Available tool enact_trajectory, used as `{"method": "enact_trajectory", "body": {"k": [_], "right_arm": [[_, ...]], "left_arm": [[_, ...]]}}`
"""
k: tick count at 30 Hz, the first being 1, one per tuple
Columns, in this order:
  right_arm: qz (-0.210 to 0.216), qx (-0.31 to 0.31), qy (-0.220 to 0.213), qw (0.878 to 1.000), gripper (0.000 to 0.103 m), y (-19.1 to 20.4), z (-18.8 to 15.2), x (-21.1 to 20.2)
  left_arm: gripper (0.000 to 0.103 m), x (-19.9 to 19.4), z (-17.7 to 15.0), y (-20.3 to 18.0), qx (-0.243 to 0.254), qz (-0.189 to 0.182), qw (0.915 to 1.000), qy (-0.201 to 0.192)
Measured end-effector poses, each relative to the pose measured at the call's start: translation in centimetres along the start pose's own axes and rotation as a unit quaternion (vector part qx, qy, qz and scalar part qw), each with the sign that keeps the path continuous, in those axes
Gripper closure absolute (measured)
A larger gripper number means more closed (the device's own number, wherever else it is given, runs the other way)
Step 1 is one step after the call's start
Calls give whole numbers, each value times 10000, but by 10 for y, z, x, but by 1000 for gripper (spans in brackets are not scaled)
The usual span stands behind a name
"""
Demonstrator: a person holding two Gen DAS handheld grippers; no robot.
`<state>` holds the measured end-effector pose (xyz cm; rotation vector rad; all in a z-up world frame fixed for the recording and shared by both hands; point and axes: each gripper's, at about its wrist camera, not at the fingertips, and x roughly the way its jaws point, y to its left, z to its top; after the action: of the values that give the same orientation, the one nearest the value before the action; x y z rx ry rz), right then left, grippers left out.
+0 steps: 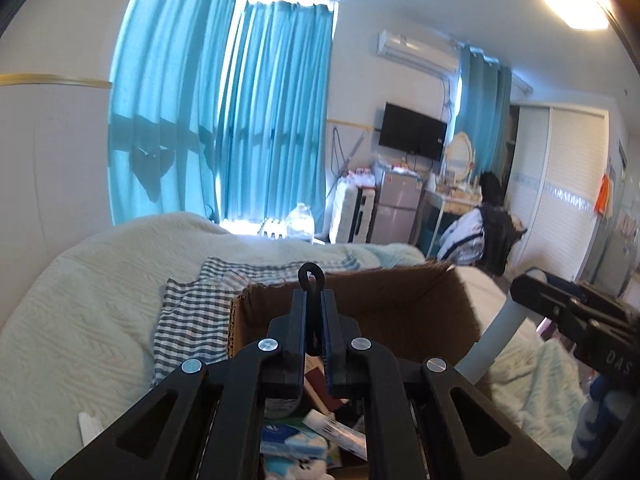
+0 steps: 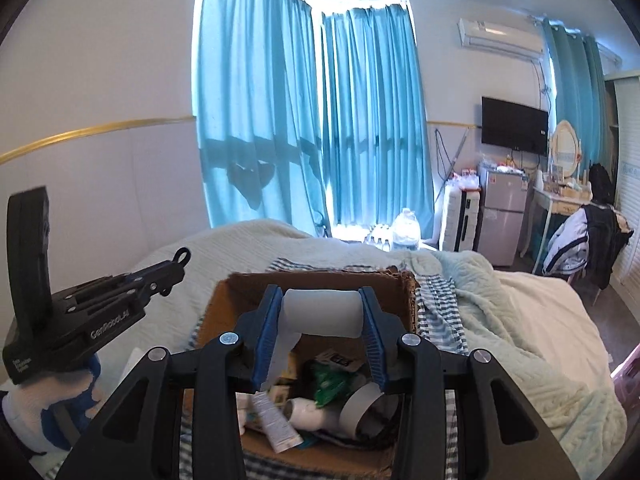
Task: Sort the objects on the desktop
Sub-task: 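Carry the hair tie and comb over the box and open both grippers, then withdraw both grippers from the box toward the cloth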
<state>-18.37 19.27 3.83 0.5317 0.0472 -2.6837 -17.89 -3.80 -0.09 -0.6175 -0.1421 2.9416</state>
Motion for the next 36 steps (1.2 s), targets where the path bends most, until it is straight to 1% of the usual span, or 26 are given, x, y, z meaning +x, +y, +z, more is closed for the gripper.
{"method": "enact_trajectory", "body": {"k": [4,6,10,11,12,13,14,15,16,17,18,19,20,21,22,24,27,28,30,32,34,35,36], "right_arm": [[-56,-84,200,9997,65,-8,-7,42],[-43,-106,295,9995,65,-9,-14,57],[-118,-188,474,9986,64,-13,-29,86],[-141,-204,529,9983,64,-14,-32,93],[-137,-198,561,9981,63,-15,-36,98],[-145,-181,597,9979,62,-16,-39,103],[-168,-174,659,9975,60,-16,-42,109],[-170,-174,730,9970,60,-16,-45,114],[-169,-175,799,9965,54,-16,-48,119],[-196,-182,816,9963,52,-17,-50,123],[-199,-185,801,9964,47,-17,-51,124],[-207,-215,803,9963,41,-17,-52,123],[-231,-237,785,9964,37,-16,-53,121],[-258,-246,721,9968,31,-17,-52,116],[-265,-241,683,9970,28,-18,-52,114],[-317,-212,592,9975,27,-22,-46,103],[-380,-152,413,9983,18,-26,-39,84],[-411,-130,324,9985,16,-29,-37,73],[-407,-114,211,9989,14,-29,-31,61],[-435,-103,103,9989,11,-30,-27,46],[-475,-25,10,9989,0,-33,-24,33],[-487,24,-17,9988,0,-34,-23,26],[-481,28,-27,9988,0,-34,-23,22]], "left_arm": [[96,33,-6,-2,152,-64,9995,262],[96,50,-10,-6,253,-64,9989,388],[96,77,-21,-11,180,-81,9979,621],[92,85,-26,-13,196,-81,9970,746],[81,90,-29,-14,210,-52,9961,852],[72,96,-31,-13,195,-37,9954,936],[51,99,-35,-13,129,-23,9950,991],[41,99,-37,-12,73,-20,9952,977],[41,98,-38,-11,41,-8,9955,943],[39,96,-39,-13,66,4,9956,936],[39,95,-39,-14,86,-7,9955,941],[38,93,-37,-14,90,-10,9956,931],[34,89,-36,-14,76,-6,9959,906],[31,85,-33,-13,41,-9,9963,862],[30,84,-29,-11,19,-11,9966,827],[25,74,-23,-10,-8,-23,9972,751],[18,56,-15,-10,-21,-26,9983,585],[17,52,-12,-11,-14,-19,9985,543],[11,40,-6,-11,-39,-47,9989,474],[8,29,-1,-11,-93,-90,9991,397],[3,17,4,-11,-163,-147,9992,329],[0,7,6,-11,-222,-140,9993,254],[0,1,7,-10,-272,-134,9994,190]]}}
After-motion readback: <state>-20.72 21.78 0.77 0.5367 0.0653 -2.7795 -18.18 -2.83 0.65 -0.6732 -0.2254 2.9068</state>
